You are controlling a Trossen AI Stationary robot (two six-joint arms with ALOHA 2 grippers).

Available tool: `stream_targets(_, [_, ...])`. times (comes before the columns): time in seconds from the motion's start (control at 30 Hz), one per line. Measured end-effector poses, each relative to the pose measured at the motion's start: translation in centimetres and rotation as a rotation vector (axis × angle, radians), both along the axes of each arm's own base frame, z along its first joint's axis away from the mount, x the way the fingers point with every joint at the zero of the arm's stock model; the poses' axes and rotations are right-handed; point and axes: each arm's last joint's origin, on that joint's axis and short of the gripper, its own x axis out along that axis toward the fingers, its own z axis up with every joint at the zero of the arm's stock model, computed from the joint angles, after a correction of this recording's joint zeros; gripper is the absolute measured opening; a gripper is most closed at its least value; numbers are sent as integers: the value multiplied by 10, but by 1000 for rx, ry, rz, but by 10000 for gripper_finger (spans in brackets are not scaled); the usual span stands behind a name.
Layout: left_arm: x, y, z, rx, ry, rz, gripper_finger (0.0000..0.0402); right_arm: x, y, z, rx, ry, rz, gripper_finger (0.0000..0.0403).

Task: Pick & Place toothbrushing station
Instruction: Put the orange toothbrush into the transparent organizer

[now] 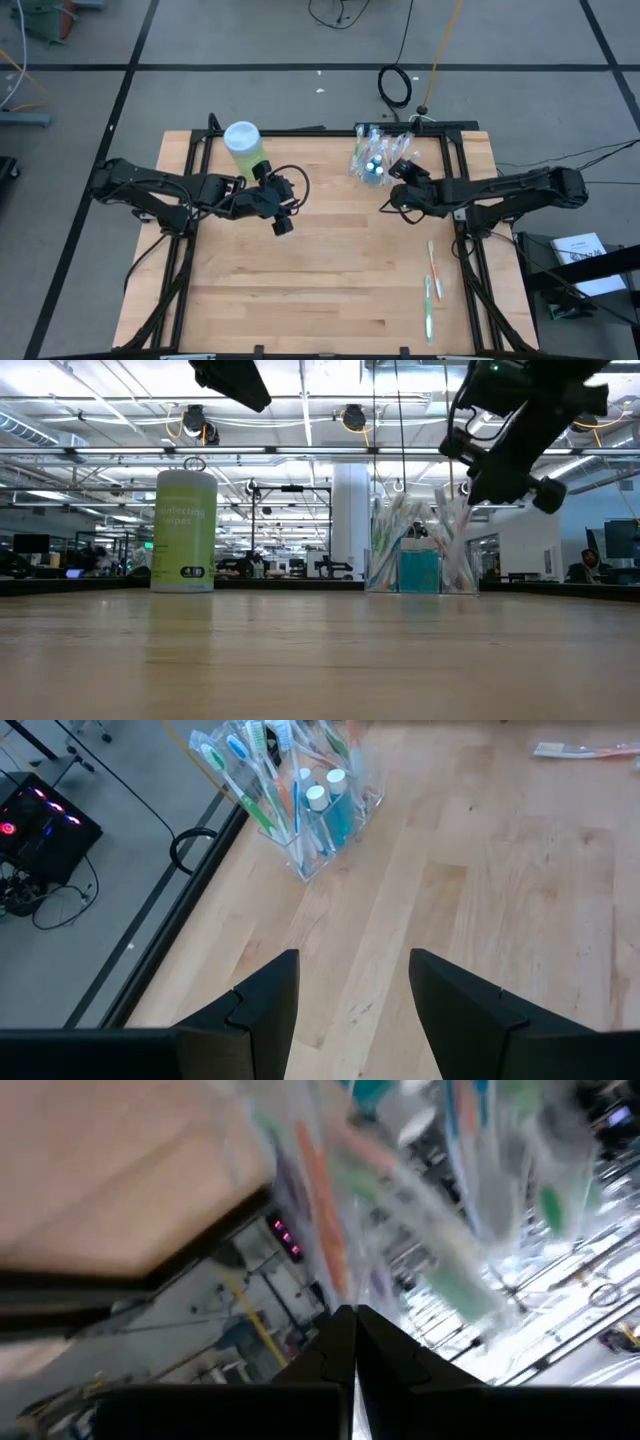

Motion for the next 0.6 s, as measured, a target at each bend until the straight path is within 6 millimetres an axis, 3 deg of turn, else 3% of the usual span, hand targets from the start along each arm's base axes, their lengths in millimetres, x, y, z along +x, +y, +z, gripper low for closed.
stream_targets(0.3, [0,0,0,0,-1,0,196,10,-5,-26,30,-195,109,0])
stream_targets(0.6, [0,0,0,-1,-1,0,196,14,-4,-28,118,-448,106,37])
